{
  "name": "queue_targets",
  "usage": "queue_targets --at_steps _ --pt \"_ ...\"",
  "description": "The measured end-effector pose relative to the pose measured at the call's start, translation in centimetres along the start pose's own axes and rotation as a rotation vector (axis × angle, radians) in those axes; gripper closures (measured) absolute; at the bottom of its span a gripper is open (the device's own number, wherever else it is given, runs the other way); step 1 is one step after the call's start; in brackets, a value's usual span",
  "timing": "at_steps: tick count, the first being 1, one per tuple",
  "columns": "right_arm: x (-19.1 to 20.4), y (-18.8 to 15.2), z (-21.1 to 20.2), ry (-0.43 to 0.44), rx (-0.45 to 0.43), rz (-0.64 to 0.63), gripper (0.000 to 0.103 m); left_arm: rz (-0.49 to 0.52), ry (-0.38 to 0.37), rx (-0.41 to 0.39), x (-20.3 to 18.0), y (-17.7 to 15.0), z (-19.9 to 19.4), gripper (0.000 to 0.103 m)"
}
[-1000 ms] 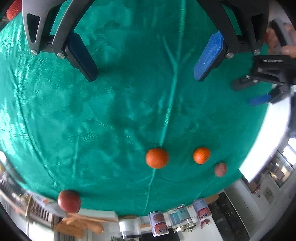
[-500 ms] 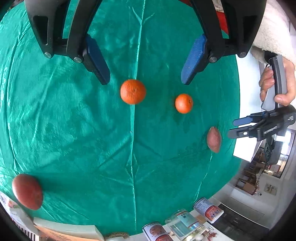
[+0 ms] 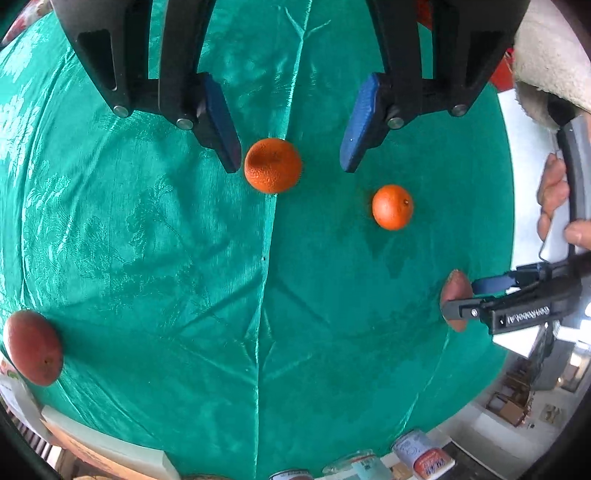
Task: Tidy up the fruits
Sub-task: 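Grasp the sweet potato with the left tool while the right tool grasps an orange, then carry the sweet potato and orange into the white box and open both tools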
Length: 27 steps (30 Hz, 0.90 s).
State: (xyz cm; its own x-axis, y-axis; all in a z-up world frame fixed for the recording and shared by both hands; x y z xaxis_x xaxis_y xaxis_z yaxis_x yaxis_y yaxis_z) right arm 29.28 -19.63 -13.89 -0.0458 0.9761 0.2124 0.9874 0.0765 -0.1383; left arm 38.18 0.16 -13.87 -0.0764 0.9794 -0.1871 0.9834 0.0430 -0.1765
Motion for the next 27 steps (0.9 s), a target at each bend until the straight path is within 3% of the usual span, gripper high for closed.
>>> queue_targets --at_steps 1,3,4,5,6,8,12,16,19,22,27 --pt "0.1 0.2 0.2 -0.019 0.004 -0.002 0.047 0.0 0.005 0.001 0.1 0.0 0.2 0.023" --pt "0.5 0.6 0.8 -0.048 0.007 -0.014 0.057 -0.008 0.004 0.001 0.3 0.1 0.6 0.03" --pt "0.6 0.6 1.2 -0.061 0.015 -0.02 0.069 -0.014 -0.005 0.004 0.4 0.2 0.8 0.04" --pt "0.8 0.7 1.3 -0.072 0.01 -0.017 0.07 -0.019 -0.004 -0.01 0.5 0.3 0.6 0.056" --pt "0.9 0.8 1.3 -0.077 0.004 -0.02 0.07 -0.01 -0.023 -0.029 0.5 0.4 0.3 0.06" --pt "1.2 0.7 1.0 -0.086 -0.014 -0.03 0.071 0.027 -0.045 -0.057 0.4 0.2 -0.3 0.061" --pt "1.4 -0.6 -0.3 -0.065 -0.04 -0.047 0.071 0.104 0.002 -0.101 1.0 -1.8 -1.3 0.061" --pt "1.9 -2.2 -2.0 -0.055 -0.054 -0.07 0.071 0.122 -0.073 -0.131 2.4 -6.0 -3.6 0.061" --pt "3.2 -3.3 -3.4 -0.034 -0.08 -0.099 0.071 0.135 -0.195 -0.169 3.7 -9.7 -7.2 0.061" --pt "7.7 -3.8 -5.7 0.002 -0.115 -0.176 0.071 0.153 -0.275 -0.256 7.3 -14.1 -13.2 0.061" --pt "21.6 -4.2 -8.3 0.129 -0.167 -0.398 0.071 0.071 -0.196 -0.389 17.3 -19.0 -19.9 0.061"
Point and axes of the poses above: each gripper's, at about its wrist camera, not at the fingertips, and z roughly the way its jaws point, x to its left, y to its top, the point moved 8 cm from there along z, roughly the way its jaws point, and after that the axes turned 12 degrees about x, right-handed, at the moved point
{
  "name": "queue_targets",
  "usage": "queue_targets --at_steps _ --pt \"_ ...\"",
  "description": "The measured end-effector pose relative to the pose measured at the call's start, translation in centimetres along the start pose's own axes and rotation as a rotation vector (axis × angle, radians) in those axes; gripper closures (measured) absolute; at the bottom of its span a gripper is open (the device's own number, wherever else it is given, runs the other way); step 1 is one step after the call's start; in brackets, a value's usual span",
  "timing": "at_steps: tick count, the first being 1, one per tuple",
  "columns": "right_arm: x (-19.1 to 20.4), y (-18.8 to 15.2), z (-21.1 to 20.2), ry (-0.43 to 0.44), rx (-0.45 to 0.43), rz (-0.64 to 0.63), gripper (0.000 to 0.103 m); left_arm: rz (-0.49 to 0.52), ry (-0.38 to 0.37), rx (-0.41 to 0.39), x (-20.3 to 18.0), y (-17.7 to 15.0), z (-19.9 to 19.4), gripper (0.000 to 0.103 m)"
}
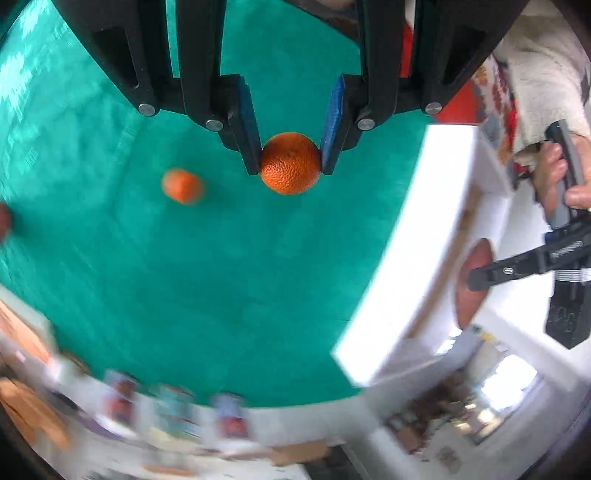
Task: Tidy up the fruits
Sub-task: 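Carry the sweet potato and orange into the white box and open both tools, then move both open tools from the box back over the table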
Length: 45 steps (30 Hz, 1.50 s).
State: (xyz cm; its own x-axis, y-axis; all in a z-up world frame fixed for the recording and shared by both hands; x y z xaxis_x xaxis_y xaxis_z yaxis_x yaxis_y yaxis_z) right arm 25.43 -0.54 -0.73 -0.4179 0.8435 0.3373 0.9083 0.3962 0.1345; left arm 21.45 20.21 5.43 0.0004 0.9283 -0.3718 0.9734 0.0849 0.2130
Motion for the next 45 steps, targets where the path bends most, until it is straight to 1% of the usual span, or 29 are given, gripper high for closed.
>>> queue_targets --at_steps 2,3,4,6,8,9,11,15,18,19,20,21,22,23,25,27,28,30,32,34,35,37,38,39,40,41,42,43,45 --pt "6.3 2.2 1.0 0.044 -0.01 -0.101 0.071 -0.061 0.073 -0.015 4.9 -1.1 -1.6 0.061" --pt "9.3 2.6 1.8 0.059 -0.013 -0.142 0.071 -0.091 0.113 -0.017 7.2 -1.5 -1.8 0.061" --pt "12.6 3.6 2.8 0.078 -0.017 -0.19 0.071 -0.112 0.153 -0.012 9.5 -1.4 -1.5 0.061" --pt "17.4 4.8 5.2 0.099 -0.009 -0.256 0.071 -0.175 0.228 -0.005 14.6 -2.4 -0.7 0.061" --pt "21.6 6.6 8.0 0.091 0.007 -0.306 0.071 -0.243 0.251 0.01 18.8 -3.3 0.7 0.061" --pt "22.9 7.2 9.1 0.078 0.013 -0.321 0.071 -0.271 0.247 0.02 20.4 -3.6 1.3 0.061" --pt "25.0 8.4 11.7 0.048 0.037 -0.345 0.07 -0.307 0.237 0.042 22.1 -4.1 2.6 0.061" --pt "27.3 10.2 15.8 -0.03 0.069 -0.384 0.07 -0.328 0.232 0.078 23.7 -4.5 4.8 0.061" --pt "27.4 10.7 18.4 -0.084 0.099 -0.406 0.069 -0.344 0.243 0.086 24.7 -4.5 5.5 0.061" --pt "27.1 10.9 18.8 -0.095 0.105 -0.407 0.065 -0.352 0.25 0.086 24.7 -4.2 5.9 0.06" --pt "27.1 11.0 19.2 -0.1 0.108 -0.407 0.055 -0.361 0.263 0.079 25.0 -4.2 5.8 0.055" --pt "27.0 11.1 19.4 -0.102 0.102 -0.401 0.049 -0.366 0.267 0.067 25.0 -4.1 5.8 0.049" --pt "27.0 11.2 19.5 -0.1 0.093 -0.395 0.044 -0.374 0.278 0.055 25.0 -3.7 5.8 0.037" --pt "26.8 11.2 19.1 -0.102 0.079 -0.388 0.043 -0.383 0.286 0.037 25.1 -3.8 5.3 0.025" --pt "25.9 11.1 17.7 -0.084 0.048 -0.379 0.043 -0.387 0.281 -0.002 24.6 -3.9 4.3 0.017" --pt "24.7 11.0 14.9 -0.071 -0.006 -0.366 0.042 -0.367 0.283 -0.049 23.3 -4.0 2.5 0.017" --pt "24.2 10.7 13.3 -0.068 -0.035 -0.364 0.04 -0.347 0.287 -0.07 22.3 -4.1 1.7 0.016" --pt "22.3 9.5 9.7 -0.089 -0.102 -0.362 0.034 -0.294 0.294 -0.12 19.2 -4.0 0.1 0.014" --pt "19.6 8.1 6.3 -0.128 -0.174 -0.362 0.027 -0.229 0.287 -0.168 15.4 -3.9 -0.9 0.011" --pt "15.9 6.1 3.4 -0.178 -0.228 -0.346 0.024 -0.141 0.258 -0.208 10.4 -4.2 -1.3 0.008" --pt "13.4 4.6 2.2 -0.203 -0.246 -0.328 0.024 -0.094 0.239 -0.219 7.6 -4.5 -1.0 0.007" --pt "8.4 1.4 0.6 -0.24 -0.272 -0.281 0.024 -0.016 0.204 -0.219 3.3 -5.2 0.3 0.007" --pt "6.2 -0.1 0.0 -0.257 -0.276 -0.256 0.024 0.024 0.183 -0.211 1.1 -5.6 1.5 0.007" --pt "3.3 -2.0 -0.5 -0.283 -0.286 -0.22 0.024 0.059 0.162 -0.199 -1.0 -6.2 3.0 0.007" --pt "0.3 -3.8 -0.9 -0.309 -0.294 -0.178 0.024 0.092 0.143 -0.184 -3.3 -7.2 5.3 0.007" --pt "-2.5 -5.5 -1.0 -0.336 -0.3 -0.13 0.024 0.109 0.137 -0.176 -4.5 -7.7 6.5 0.007" --pt "-5.7 -7.8 -0.8 -0.364 -0.308 -0.071 0.024 0.132 0.129 -0.164 -6.2 -8.5 8.9 0.007" --pt "-8.3 -10.0 -1.5 -0.384 -0.316 -0.027 0.024 0.144 0.127 -0.153 -7.7 -8.8 10.6 0.007" --pt "-13.4 -14.5 -0.5 -0.434 -0.333 0.081 0.024 0.17 0.123 -0.128 -10.3 -10.4 15.2 0.007"
Point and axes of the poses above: each gripper's, at about its wrist camera, not at the fingertips, and z roughly the way its jaws point, x to its left, y to its top, the point moved 8 cm from there along z, roughly the way its jaws point, and after that the axes turned 12 degrees about x, right-handed, at the moved point
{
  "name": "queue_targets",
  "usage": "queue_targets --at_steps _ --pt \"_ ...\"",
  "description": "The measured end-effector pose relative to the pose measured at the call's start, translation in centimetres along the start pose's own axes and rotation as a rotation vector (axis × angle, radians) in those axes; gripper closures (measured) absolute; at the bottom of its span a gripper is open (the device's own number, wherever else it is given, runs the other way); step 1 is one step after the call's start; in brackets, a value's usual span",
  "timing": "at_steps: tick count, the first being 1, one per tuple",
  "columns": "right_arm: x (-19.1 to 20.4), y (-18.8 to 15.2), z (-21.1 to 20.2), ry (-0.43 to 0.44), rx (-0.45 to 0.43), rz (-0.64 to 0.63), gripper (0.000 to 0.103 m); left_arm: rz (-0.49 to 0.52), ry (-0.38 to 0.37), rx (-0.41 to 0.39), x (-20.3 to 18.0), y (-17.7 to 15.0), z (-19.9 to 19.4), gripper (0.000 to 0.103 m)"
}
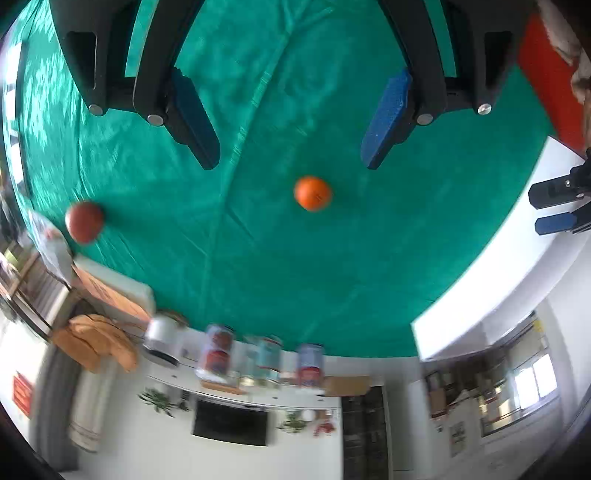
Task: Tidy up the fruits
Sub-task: 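Move both open tools from the box back over the table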
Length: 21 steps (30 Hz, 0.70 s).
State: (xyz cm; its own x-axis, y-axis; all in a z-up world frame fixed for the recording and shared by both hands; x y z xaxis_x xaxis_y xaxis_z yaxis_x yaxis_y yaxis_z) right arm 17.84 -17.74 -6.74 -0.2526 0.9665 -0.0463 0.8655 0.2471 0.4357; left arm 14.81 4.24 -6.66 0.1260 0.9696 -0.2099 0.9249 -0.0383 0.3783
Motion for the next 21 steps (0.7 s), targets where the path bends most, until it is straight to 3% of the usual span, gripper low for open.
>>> queue_targets --at_steps 4,8,12,16,21 --pt "-6.5 -7.0 1.7 -0.056 0.01 0.168 0.024 0.07 0.029 0.026 -5.2 -1.8 5.0 0.007" --pt "-10.4 -10.7 2.1 -0.096 -0.025 0.307 0.024 0.128 0.102 0.004 -7.2 -1.2 8.6 0.007" --pt "-11.6 -10.9 2.8 -0.099 -0.04 0.381 0.024 0.135 0.168 -0.016 -6.4 -0.6 9.7 0.006" --pt "-11.4 -10.7 3.0 -0.111 -0.019 0.383 0.015 0.124 0.173 -0.007 -5.8 -0.9 9.4 0.0" --pt "-10.4 -10.3 3.8 -0.144 0.027 0.356 0.003 0.124 0.172 -0.01 -5.9 -1.0 9.7 0.001"
Point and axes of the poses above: each gripper's, at about its wrist camera, not at the fingertips, and z roughly the way its jaws point, x to its left, y to its top, the point moved 8 cm from there along z, roughly the way its jaws point, and after that the axes turned 12 degrees about x, right-handed, at the moved point
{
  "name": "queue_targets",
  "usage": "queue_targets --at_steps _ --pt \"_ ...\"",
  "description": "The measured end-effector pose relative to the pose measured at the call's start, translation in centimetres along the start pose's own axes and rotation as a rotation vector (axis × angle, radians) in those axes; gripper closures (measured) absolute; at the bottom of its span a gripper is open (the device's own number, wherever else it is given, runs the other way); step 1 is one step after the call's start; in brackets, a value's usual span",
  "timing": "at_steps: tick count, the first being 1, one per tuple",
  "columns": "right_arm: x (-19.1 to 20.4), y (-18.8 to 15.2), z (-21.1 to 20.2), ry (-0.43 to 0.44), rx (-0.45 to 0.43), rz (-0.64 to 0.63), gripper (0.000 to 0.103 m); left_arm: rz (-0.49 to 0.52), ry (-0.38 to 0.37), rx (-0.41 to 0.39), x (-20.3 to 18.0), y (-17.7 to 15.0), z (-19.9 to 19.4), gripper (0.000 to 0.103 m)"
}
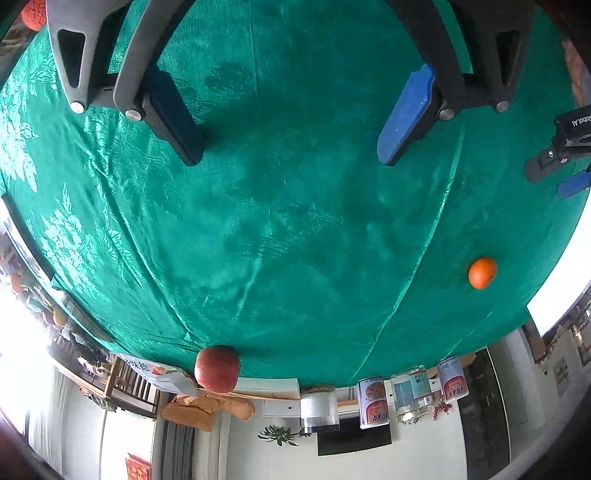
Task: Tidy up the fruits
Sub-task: 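Move both open tools from the box back over the table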
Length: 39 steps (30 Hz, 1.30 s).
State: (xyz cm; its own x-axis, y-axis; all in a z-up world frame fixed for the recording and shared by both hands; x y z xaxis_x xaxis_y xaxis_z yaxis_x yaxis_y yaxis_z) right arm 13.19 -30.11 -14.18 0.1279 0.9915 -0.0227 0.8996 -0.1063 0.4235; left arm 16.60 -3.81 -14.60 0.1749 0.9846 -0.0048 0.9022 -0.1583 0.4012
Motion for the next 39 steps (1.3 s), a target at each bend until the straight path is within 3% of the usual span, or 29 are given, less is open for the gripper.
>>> queue_targets --at_steps 26,29,33,37,39 --pt "0.0 -0.1 0.2 -0.005 0.013 0.015 0.0 0.002 -0.006 0.01 -0.1 0.1 0.1 0.001" --pt "0.0 -0.1 0.2 -0.005 0.013 0.015 0.0 0.031 -0.059 0.048 -1.0 1.3 0.0 0.002" --pt "0.1 -0.1 0.3 -0.004 0.013 0.015 0.0 0.04 -0.105 0.02 -2.6 5.0 -0.7 0.002" --pt "-0.3 0.2 -0.1 0.027 0.003 0.033 0.0 0.022 -0.088 0.03 -3.1 6.5 0.4 0.002" --pt "-1.6 1.8 -1.0 0.055 -0.045 0.053 0.0 0.018 -0.08 0.029 -3.1 6.5 0.8 0.002"
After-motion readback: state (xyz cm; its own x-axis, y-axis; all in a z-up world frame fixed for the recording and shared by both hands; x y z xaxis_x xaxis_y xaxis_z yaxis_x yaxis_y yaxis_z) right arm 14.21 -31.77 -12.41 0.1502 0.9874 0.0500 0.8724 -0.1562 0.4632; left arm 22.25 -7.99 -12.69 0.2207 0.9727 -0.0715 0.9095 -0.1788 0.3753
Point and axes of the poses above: each gripper's, at about its wrist camera, not at the fingertips, and z roughly the way its jaws point, x to its left, y to its top, the point moved 8 cm from there along z, roughly the way its jaws point, and after that the axes turned 12 degrees about x, right-handed, at the moved point
